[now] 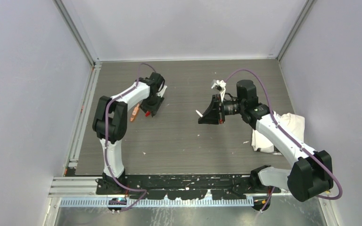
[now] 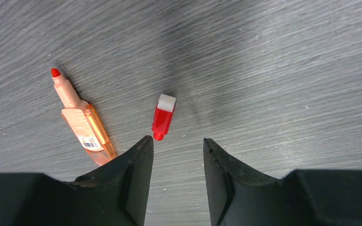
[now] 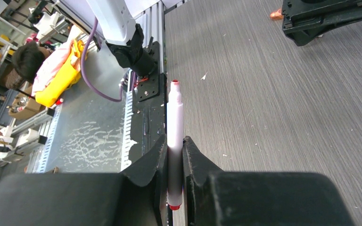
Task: Insert the pens into the pen caps
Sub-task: Pick up the pen cap from the center of the board, then insert the pen cap onto the pen, then press the pen cap onto the pen.
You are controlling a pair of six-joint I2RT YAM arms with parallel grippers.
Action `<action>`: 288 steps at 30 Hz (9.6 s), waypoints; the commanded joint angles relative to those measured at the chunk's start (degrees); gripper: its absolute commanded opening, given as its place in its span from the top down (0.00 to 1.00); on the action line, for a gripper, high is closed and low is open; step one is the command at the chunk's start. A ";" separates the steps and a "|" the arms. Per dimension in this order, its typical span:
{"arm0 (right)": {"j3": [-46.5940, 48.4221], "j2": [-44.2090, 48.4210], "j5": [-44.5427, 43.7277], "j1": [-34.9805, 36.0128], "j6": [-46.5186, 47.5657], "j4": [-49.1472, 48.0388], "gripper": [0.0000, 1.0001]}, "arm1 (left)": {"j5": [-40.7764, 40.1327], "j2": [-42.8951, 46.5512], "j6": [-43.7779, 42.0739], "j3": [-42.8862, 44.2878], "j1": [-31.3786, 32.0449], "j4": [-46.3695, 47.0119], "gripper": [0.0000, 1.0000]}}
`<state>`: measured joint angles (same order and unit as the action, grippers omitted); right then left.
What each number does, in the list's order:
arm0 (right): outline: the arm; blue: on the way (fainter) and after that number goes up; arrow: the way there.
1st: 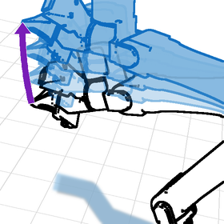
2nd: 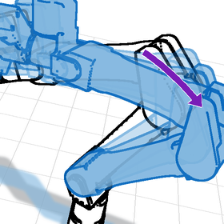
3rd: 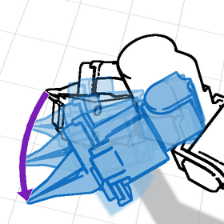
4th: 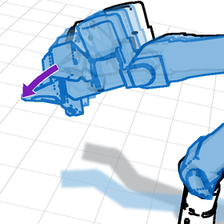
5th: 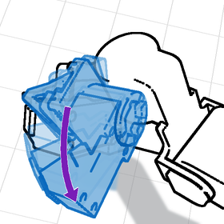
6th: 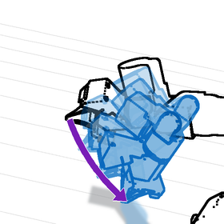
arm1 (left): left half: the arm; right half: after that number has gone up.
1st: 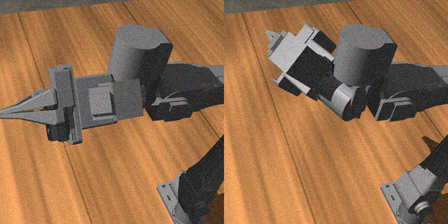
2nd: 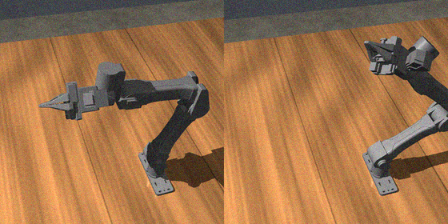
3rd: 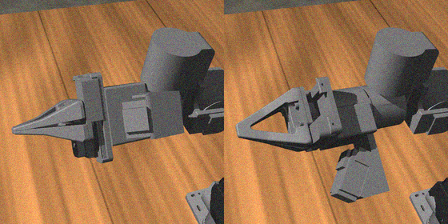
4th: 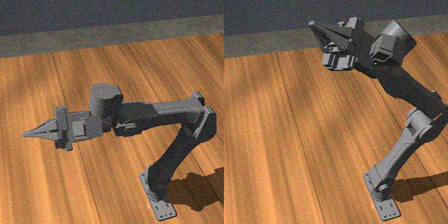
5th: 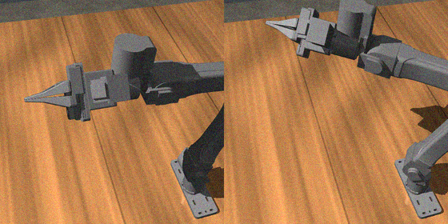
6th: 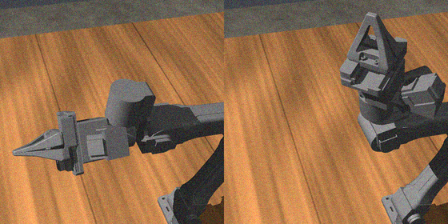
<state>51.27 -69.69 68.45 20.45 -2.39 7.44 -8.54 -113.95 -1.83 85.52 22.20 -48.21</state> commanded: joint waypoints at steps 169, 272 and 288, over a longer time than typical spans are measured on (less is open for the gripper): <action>-6.42 -0.71 -13.52 8.68 -14.91 -20.11 0.99 | 5.95 46.89 53.77 -61.16 29.75 111.35 0.99; -8.37 1.96 -6.57 7.24 -13.14 -24.84 0.99 | -14.95 48.54 42.26 -27.21 38.28 51.90 0.55; -8.25 2.36 -6.66 7.17 -13.02 -24.67 0.99 | -12.82 46.80 42.65 -26.71 38.38 52.64 0.97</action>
<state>40.80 -67.88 62.02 27.83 -16.40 -16.08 -21.74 -66.98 41.15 56.47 60.27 2.74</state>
